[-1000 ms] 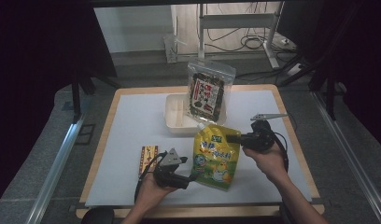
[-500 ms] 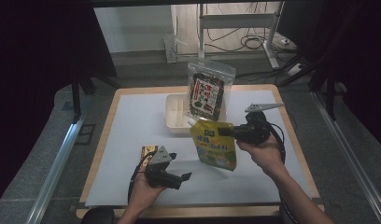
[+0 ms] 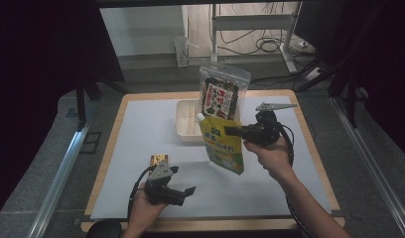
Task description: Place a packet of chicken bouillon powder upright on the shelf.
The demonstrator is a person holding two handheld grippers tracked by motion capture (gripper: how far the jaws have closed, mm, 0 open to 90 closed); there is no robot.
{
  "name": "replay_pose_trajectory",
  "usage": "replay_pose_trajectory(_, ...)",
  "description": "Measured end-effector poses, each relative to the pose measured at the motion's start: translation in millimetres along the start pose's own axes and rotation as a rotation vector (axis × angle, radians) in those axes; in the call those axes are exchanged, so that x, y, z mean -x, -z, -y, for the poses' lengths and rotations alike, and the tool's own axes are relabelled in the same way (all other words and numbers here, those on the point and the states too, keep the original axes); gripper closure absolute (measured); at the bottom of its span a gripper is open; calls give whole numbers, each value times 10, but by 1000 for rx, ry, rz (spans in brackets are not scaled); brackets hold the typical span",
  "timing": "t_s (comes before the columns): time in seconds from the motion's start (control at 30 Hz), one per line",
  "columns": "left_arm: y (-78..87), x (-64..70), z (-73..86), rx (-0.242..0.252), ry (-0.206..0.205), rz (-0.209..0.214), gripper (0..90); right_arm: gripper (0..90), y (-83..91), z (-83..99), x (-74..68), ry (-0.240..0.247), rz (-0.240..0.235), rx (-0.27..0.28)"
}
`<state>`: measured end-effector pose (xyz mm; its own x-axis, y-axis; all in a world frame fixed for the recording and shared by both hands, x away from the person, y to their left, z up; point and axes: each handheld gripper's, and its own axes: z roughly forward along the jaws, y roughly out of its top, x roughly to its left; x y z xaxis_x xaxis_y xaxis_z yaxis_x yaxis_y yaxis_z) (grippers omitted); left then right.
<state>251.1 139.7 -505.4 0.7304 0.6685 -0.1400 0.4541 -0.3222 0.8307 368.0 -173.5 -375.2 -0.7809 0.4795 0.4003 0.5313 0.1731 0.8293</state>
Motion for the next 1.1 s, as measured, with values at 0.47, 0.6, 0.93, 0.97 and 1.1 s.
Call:
replay_pose_trajectory(0.47,121,4,69,5,9,-31,61,897,-235,-81,-1,-108,-68,108)
replay_pose_trajectory(0.6,125,4,66,6,3,-33,60,897,-312,-111,-12,-124,-73,134)
replay_pose_trajectory(0.93,147,-17,67,9,2,-41,59,897,-435,-216,-58,-124,-60,164)
replay_pose_trajectory(0.97,147,-17,67,9,2,-41,59,897,-444,-223,-60,-125,-60,168)
replay_pose_trajectory(1.1,147,-26,72,8,3,-42,59,897,-489,-261,-65,-128,-60,175)
